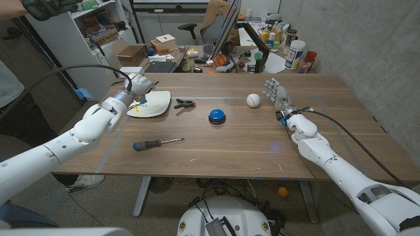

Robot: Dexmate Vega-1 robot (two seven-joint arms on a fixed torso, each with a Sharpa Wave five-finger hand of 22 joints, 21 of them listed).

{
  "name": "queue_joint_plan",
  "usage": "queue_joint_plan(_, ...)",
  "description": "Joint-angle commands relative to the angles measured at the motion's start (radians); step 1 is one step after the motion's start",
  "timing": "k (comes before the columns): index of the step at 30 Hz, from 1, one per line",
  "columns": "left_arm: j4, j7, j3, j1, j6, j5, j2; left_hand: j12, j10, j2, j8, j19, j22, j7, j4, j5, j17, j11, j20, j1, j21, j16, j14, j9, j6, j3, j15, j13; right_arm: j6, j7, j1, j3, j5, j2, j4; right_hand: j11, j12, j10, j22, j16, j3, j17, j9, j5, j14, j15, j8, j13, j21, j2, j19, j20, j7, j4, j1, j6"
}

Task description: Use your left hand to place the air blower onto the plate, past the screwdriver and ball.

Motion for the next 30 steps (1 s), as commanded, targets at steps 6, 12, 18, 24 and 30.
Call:
queue_joint_plan(6,0.147,0.03,0.065,-0.084,0.129,-0.069,-0.081,0.007,0.018,0.006,0.003,-0.055,0.004,0.005,0.002,0.003,0.004,0.001,-0.037,0.016,0.009,-0.004,0.131,0.004,0.025,-0.006,-0.145,0.003,0.003,0.015,0.025,-0.009,-0.011,-0.001,0.004,-0.006,0.001,0.009,0.004,-0.002,-0.003,0.003,0.004,0.002,0.008,-0.025,-0.001,0.005,-0.002,0.044,0.003,-0.031,0.002,-0.001,-0.003,0.007)
queue_joint_plan(12,0.172,0.038,0.102,-0.104,0.178,-0.047,-0.085,0.008,0.024,0.007,0.002,-0.058,0.003,-0.001,0.003,0.003,0.004,0.001,-0.037,0.018,0.011,-0.005,0.13,0.004,0.03,-0.005,-0.145,0.003,0.013,0.022,0.025,-0.005,-0.011,-0.008,-0.006,-0.004,0.002,0.011,0.004,0.0,-0.002,0.003,0.004,0.002,0.014,-0.024,-0.001,0.005,-0.001,0.044,0.006,-0.03,0.001,-0.002,-0.002,0.008)
queue_joint_plan(18,0.194,0.03,0.136,-0.119,0.238,-0.014,-0.091,0.007,0.026,0.009,0.003,-0.062,0.003,-0.006,0.003,0.003,0.005,0.002,-0.037,0.021,0.013,-0.006,0.128,0.004,0.037,-0.005,-0.145,0.003,0.016,0.016,0.014,0.006,-0.006,-0.019,-0.028,-0.006,0.002,0.013,0.004,0.001,-0.002,0.002,0.004,0.002,0.018,-0.025,-0.001,0.005,-0.001,0.044,0.007,-0.029,0.0,-0.002,-0.002,0.01)
queue_joint_plan(24,0.219,0.053,0.153,-0.124,0.289,-0.006,-0.1,0.005,0.028,0.01,0.002,-0.064,0.003,-0.005,0.003,0.004,0.005,0.005,-0.036,0.023,0.015,-0.007,0.127,0.004,0.042,-0.005,-0.145,0.004,0.016,0.009,-0.003,0.015,-0.004,-0.033,-0.057,-0.004,0.004,0.017,0.004,0.001,-0.002,0.002,0.004,0.002,0.022,-0.024,-0.001,0.005,-0.001,0.043,0.007,-0.031,0.001,-0.003,-0.001,0.01)
queue_joint_plan(30,0.26,0.113,0.223,-0.145,0.27,0.101,-0.077,0.002,0.027,0.011,0.004,-0.069,0.002,-0.01,0.003,0.004,0.006,0.004,-0.035,0.026,0.017,-0.009,0.125,0.004,0.054,-0.005,-0.145,0.004,0.012,-0.003,-0.013,0.022,-0.005,-0.042,-0.079,-0.004,0.004,0.02,0.004,0.002,-0.002,0.002,0.004,0.003,0.025,-0.025,0.0,0.005,-0.001,0.043,0.007,-0.032,0.0,-0.004,0.0,0.012)
